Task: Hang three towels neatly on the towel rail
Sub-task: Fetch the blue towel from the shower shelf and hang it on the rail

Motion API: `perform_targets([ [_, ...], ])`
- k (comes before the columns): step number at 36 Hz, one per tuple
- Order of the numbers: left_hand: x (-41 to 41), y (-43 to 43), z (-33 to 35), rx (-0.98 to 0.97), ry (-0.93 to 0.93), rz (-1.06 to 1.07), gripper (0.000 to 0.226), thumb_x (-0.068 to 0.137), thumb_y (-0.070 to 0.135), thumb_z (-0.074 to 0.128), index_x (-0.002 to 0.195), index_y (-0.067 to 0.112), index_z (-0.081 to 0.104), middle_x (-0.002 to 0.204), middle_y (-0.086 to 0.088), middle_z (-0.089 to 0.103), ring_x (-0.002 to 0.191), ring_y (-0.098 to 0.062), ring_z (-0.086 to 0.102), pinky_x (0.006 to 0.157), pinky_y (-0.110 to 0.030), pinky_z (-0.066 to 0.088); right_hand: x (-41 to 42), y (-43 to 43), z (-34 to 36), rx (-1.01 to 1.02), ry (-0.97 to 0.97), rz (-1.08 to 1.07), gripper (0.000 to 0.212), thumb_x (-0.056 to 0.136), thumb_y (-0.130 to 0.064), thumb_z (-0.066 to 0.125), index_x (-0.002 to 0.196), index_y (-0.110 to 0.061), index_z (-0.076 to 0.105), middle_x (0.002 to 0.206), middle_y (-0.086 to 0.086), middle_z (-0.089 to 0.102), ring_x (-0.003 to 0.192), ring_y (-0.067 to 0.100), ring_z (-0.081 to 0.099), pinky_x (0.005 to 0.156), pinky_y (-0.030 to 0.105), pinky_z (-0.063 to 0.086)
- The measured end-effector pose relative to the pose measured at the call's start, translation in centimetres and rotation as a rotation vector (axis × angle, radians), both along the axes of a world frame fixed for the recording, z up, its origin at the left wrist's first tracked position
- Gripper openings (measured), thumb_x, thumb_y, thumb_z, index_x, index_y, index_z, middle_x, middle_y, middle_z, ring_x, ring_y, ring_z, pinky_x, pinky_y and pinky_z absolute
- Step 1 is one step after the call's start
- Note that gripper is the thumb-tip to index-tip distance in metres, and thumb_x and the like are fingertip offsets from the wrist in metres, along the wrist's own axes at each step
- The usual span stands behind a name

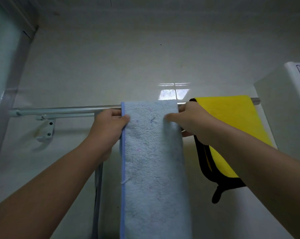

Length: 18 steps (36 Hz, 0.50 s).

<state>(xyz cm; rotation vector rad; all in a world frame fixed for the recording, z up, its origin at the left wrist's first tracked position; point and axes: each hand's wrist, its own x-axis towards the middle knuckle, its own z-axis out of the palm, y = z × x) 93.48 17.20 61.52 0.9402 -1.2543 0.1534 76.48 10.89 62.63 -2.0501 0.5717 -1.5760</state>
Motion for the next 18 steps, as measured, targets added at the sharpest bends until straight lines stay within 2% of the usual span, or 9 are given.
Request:
perform_targets([
  [2, 0.2, 0.0, 0.0, 0.0, 0.015, -0.026, 0.018, 0.089, 0.013, 0.056, 0.074, 0.014, 0.063, 0.07, -0.004, 0.063, 0.06, -0.016, 0.058, 0.061, -0.027, 0.051, -0.2, 0.2, -0.1, 0.033, -0.003, 0.063, 0.004, 0.083, -0.005, 0.06, 0.085, -0.002, 0.063, 0.105, 0.016, 0.067, 0.072, 0.02, 0.064, 0.053, 0.023, 0.053],
  [6, 0.4, 0.2, 0.5, -0.028, 0.075, -0.071, 0.008, 0.087, 0.011, 0.059, 0.085, 0.008, 0.066, 0.072, -0.004, 0.065, 0.057, -0.013, 0.059, 0.047, -0.015, 0.05, -0.5, -0.2, 0.3, 0.028, -0.047, 0.065, 0.028, 0.084, -0.006, 0.063, 0.105, 0.012, 0.059, 0.108, 0.022, 0.064, 0.082, 0.025, 0.062, 0.061, 0.028, 0.054],
  [10, 0.4, 0.1, 1.5, -0.084, 0.073, -0.056, 0.008, 0.084, 0.011, 0.063, 0.089, 0.006, 0.066, 0.075, -0.006, 0.066, 0.061, -0.014, 0.061, 0.05, -0.016, 0.053, -0.6, -0.5, 1.1, -0.001, -0.107, 0.082, 0.039, 0.083, -0.009, 0.064, 0.109, 0.017, 0.053, 0.112, 0.031, 0.06, 0.08, 0.024, 0.055, 0.075, 0.039, 0.055],
  [11, 0.4, 0.1, 1.7, -0.095, 0.077, -0.054, 0.008, 0.083, 0.012, 0.064, 0.09, 0.007, 0.066, 0.076, -0.005, 0.066, 0.061, -0.014, 0.061, 0.052, -0.017, 0.054, -0.6, -0.7, 1.3, -0.002, -0.126, 0.084, 0.041, 0.083, -0.009, 0.064, 0.108, 0.02, 0.051, 0.11, 0.033, 0.06, 0.078, 0.023, 0.052, 0.076, 0.04, 0.054],
  [12, 0.3, 0.0, 2.0, -0.107, 0.083, -0.055, 0.009, 0.083, 0.012, 0.065, 0.09, 0.007, 0.066, 0.076, -0.005, 0.066, 0.062, -0.014, 0.061, 0.054, -0.019, 0.055, -0.6, -0.8, 1.5, -0.001, -0.139, 0.086, 0.039, 0.083, -0.01, 0.065, 0.102, 0.022, 0.05, 0.098, 0.033, 0.06, 0.078, 0.021, 0.05, 0.078, 0.042, 0.054],
  [13, 0.2, -0.2, 2.2, -0.123, 0.09, -0.059, 0.01, 0.082, 0.013, 0.065, 0.09, 0.007, 0.066, 0.076, -0.005, 0.066, 0.062, -0.015, 0.061, 0.055, -0.019, 0.055, -0.5, -0.9, 1.6, -0.005, -0.147, 0.096, 0.031, 0.083, -0.01, 0.064, 0.091, 0.017, 0.053, 0.088, 0.024, 0.057, 0.077, 0.021, 0.049, 0.079, 0.04, 0.053],
  [15, 0.1, -0.5, 2.7, -0.162, 0.106, -0.051, 0.008, 0.081, 0.014, 0.067, 0.087, 0.008, 0.066, 0.076, -0.005, 0.066, 0.064, -0.016, 0.061, 0.059, -0.023, 0.056, -0.2, -1.1, 1.9, -0.005, -0.164, 0.121, 0.013, 0.084, -0.011, 0.063, 0.083, -0.005, 0.052, 0.086, 0.01, 0.049, 0.075, 0.021, 0.048, 0.068, 0.032, 0.051],
  [17, 0.1, -0.7, 3.1, -0.201, 0.112, -0.008, 0.007, 0.08, 0.016, 0.068, 0.081, 0.01, 0.065, 0.077, -0.006, 0.065, 0.065, -0.018, 0.061, 0.061, -0.026, 0.055, 0.1, -1.4, 2.1, -0.02, -0.182, 0.125, 0.012, 0.085, -0.012, 0.062, 0.083, -0.01, 0.051, 0.085, 0.012, 0.048, 0.075, 0.022, 0.049, 0.062, 0.03, 0.052],
  [18, 0.2, -0.9, 3.3, -0.223, 0.107, 0.032, 0.009, 0.079, 0.018, 0.07, 0.077, 0.011, 0.063, 0.077, -0.006, 0.065, 0.064, -0.018, 0.061, 0.057, -0.025, 0.053, 0.2, -1.6, 2.2, -0.033, -0.196, 0.11, 0.012, 0.085, -0.013, 0.062, 0.081, -0.009, 0.052, 0.085, 0.013, 0.05, 0.075, 0.022, 0.05, 0.064, 0.033, 0.054],
])
